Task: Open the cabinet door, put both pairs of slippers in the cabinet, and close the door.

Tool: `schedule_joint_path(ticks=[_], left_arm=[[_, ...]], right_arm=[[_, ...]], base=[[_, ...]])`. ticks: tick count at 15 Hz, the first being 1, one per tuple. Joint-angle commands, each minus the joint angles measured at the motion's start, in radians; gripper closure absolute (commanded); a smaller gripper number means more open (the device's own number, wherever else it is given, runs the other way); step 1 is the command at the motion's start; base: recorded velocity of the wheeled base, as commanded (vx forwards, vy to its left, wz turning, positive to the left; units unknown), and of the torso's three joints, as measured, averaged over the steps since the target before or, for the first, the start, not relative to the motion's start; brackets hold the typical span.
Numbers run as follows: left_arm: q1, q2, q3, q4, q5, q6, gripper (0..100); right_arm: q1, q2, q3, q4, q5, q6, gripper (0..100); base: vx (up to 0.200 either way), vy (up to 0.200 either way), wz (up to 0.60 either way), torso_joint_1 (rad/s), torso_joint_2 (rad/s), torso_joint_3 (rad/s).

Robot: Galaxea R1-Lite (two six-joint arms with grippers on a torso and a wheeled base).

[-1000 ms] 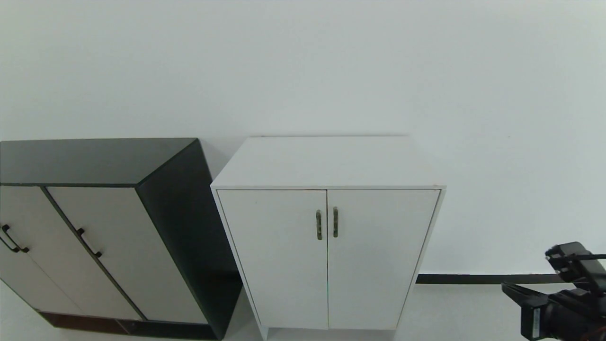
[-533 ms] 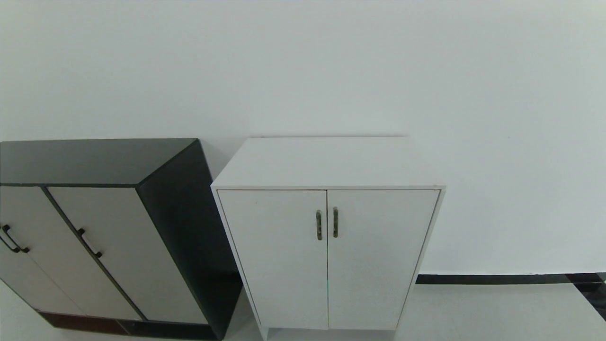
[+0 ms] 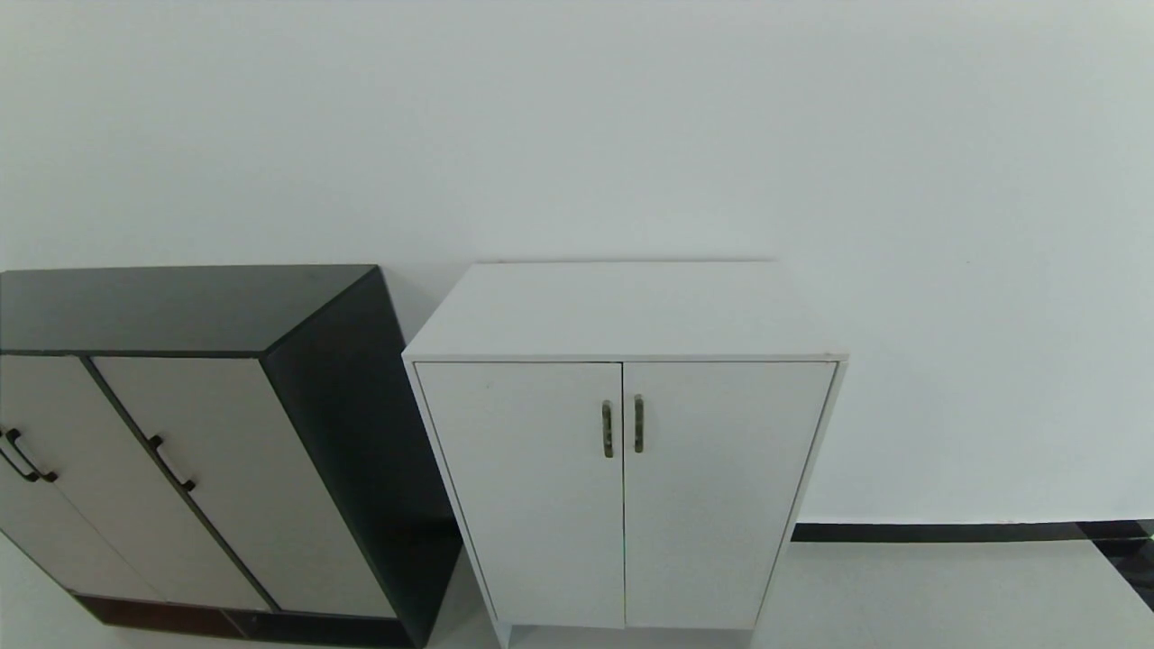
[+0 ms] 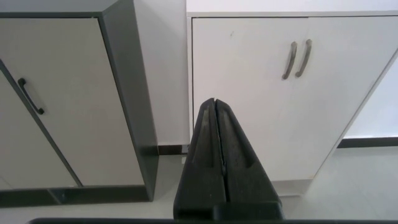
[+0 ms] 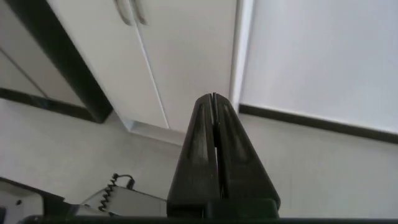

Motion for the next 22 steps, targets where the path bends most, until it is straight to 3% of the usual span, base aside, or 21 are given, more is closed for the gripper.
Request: schedule_joint_path(ticks=[1, 4, 6, 11, 12, 14, 18, 22], left_arm=[[0.000, 0.000, 0.000, 0.000, 0.000, -0.002, 100], [0.000, 0.000, 0.000, 0.000, 0.000, -0.002, 100], [0.000, 0.000, 0.000, 0.000, 0.000, -0.002, 100], [0.000, 0.000, 0.000, 0.000, 0.000, -0.002, 100], [0.000, 0.000, 0.000, 0.000, 0.000, -0.002, 100], [0.000, 0.000, 0.000, 0.000, 0.000, 0.002, 100], [0.000, 0.000, 0.000, 0.000, 0.000, 0.000, 100], [0.000, 0.000, 0.000, 0.000, 0.000, 0.002, 100]], right_arm=[[-0.033, -0.041, 0.007, -0.009, 0.078, -0.001, 100], [-0.060, -0.031, 0.005, -0.009, 0.050, -0.056, 100], [-0.110, 0.014, 0.005, -0.012, -0.088, -0.143, 100], [-0.033, -0.074, 0.011, -0.013, -0.085, -0.005, 100], [-0.033, -0.074, 0.011, -0.013, -0.083, -0.004, 100], [-0.025, -0.074, 0.011, -0.015, 0.018, -0.002, 100], [-0.074, -0.061, 0.011, -0.015, 0.009, -0.053, 100], [-0.084, -0.074, 0.010, -0.020, -0.178, -0.011, 100]], base=[[0.000, 0.000, 0.00, 0.000, 0.00, 0.000], [0.000, 0.000, 0.00, 0.000, 0.00, 0.000], [0.000, 0.000, 0.00, 0.000, 0.00, 0.000], [0.000, 0.000, 0.00, 0.000, 0.00, 0.000], [0.000, 0.000, 0.00, 0.000, 0.00, 0.000], [0.000, 0.000, 0.00, 0.000, 0.00, 0.000], [0.000, 0.000, 0.00, 0.000, 0.00, 0.000], [0.000, 0.000, 0.00, 0.000, 0.00, 0.000]])
